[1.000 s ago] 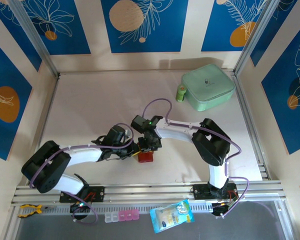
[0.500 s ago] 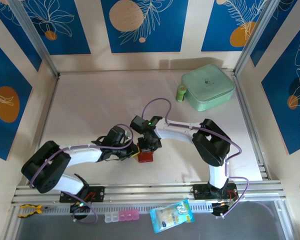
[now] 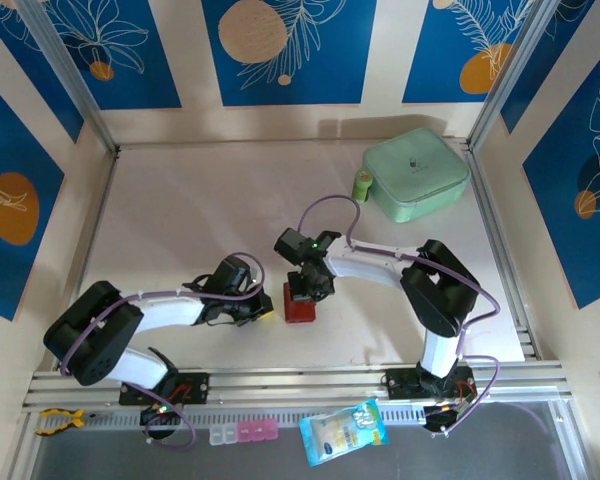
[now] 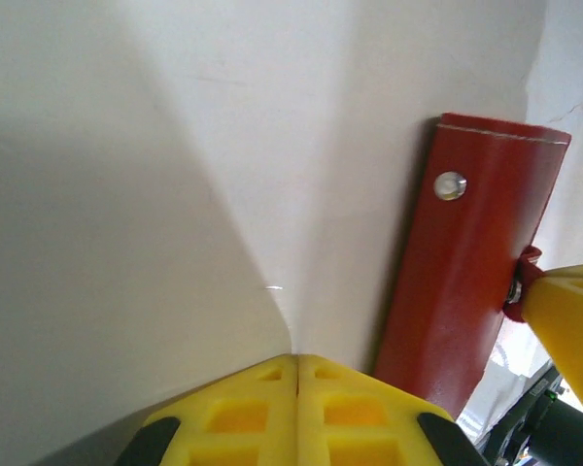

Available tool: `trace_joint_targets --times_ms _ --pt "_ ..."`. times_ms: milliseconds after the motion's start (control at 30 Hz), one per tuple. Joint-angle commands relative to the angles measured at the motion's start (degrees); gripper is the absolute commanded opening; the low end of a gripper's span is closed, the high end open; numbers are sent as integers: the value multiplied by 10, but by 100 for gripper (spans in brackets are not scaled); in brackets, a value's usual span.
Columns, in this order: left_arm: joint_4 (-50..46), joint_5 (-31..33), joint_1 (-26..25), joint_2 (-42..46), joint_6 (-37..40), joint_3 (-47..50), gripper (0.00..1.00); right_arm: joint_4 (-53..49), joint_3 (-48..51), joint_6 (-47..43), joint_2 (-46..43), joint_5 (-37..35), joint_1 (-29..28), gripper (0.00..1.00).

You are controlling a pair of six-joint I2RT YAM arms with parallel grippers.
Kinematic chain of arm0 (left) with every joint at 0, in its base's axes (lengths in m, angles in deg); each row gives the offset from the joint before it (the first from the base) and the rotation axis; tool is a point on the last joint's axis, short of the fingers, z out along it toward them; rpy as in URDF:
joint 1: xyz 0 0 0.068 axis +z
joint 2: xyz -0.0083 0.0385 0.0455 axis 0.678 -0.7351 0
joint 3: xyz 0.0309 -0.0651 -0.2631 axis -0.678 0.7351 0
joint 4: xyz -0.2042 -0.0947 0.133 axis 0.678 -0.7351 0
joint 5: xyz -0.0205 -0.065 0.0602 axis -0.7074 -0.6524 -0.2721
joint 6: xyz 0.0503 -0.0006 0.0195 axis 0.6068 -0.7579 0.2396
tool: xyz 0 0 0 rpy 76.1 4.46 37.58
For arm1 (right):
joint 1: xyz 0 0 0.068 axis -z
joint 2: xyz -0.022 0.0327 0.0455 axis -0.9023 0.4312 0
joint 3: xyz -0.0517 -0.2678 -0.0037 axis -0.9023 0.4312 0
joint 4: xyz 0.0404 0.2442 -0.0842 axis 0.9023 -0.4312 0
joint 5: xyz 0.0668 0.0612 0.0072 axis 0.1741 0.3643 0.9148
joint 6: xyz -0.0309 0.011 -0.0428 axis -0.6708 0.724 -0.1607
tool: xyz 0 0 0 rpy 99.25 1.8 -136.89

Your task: Take the credit cards out of the card holder

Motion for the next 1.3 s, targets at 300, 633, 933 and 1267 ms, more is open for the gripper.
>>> trace_joint_targets --times_ms 300,633,933,1267 --pt "-65 -9 2 49 32 -48 0 79 48 14 -52 89 6 0" --pt "-38 -38 -12 27 6 -55 0 136 54 45 -42 135 -3 0" --pt "-11 -26 -12 -23 -6 -15 0 122 55 46 -39 120 -5 0" --pt "-8 -15 -5 -45 -6 28 0 63 78 35 -75 54 6 0"
